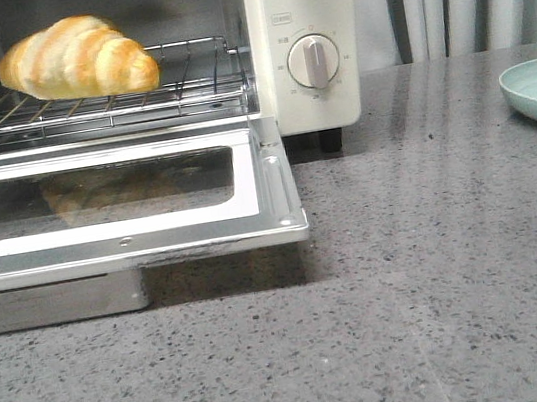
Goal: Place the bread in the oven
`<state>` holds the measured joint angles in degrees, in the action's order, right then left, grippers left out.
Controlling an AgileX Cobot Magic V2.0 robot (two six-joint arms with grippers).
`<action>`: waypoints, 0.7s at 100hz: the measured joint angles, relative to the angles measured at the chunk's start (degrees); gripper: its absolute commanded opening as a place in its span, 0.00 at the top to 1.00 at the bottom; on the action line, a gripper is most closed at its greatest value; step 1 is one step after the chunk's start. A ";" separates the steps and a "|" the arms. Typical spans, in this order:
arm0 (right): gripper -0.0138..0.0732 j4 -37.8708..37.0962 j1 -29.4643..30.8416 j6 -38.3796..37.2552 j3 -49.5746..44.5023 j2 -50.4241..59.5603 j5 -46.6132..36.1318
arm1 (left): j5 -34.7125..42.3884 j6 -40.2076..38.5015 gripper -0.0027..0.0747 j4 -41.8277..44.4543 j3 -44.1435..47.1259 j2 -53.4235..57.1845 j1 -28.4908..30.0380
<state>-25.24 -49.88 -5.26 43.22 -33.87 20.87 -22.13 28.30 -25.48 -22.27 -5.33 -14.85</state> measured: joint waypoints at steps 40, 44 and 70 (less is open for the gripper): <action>0.92 -6.09 7.48 -6.30 -8.02 14.68 8.91 | 0.22 -0.14 0.99 -2.53 1.24 0.00 0.78; 0.92 -6.37 7.48 -6.30 -8.02 14.68 9.40 | 0.22 -0.14 0.99 -2.67 1.24 0.00 0.78; 0.92 -6.51 7.48 -6.55 -8.02 14.68 9.90 | 0.31 -0.14 0.99 -2.89 1.24 0.00 0.78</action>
<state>-31.75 -42.40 -11.80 35.20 -19.19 30.78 -21.82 28.16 -28.36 -21.03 -5.33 -14.07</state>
